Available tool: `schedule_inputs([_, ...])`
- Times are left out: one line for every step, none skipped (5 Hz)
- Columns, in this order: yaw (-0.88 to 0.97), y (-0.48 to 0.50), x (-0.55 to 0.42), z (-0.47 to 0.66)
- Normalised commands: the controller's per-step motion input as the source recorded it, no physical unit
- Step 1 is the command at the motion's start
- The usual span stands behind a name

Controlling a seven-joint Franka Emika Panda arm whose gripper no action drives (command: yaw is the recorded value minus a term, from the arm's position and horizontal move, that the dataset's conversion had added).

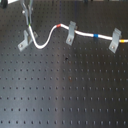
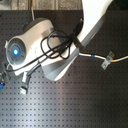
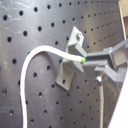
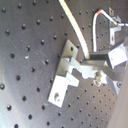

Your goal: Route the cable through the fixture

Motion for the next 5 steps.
schedule_inputs([0.19, 0.229, -0.35, 0.1])
schedule_inputs([0.11, 0.084, -0.064, 0.21])
schedule_inputs([0.13, 0.083, 0.111, 0.16])
schedule_inputs([0.15, 0.012, 0.04, 0.32])
schedule_inputs([0.06, -0.004, -0.171, 0.14])
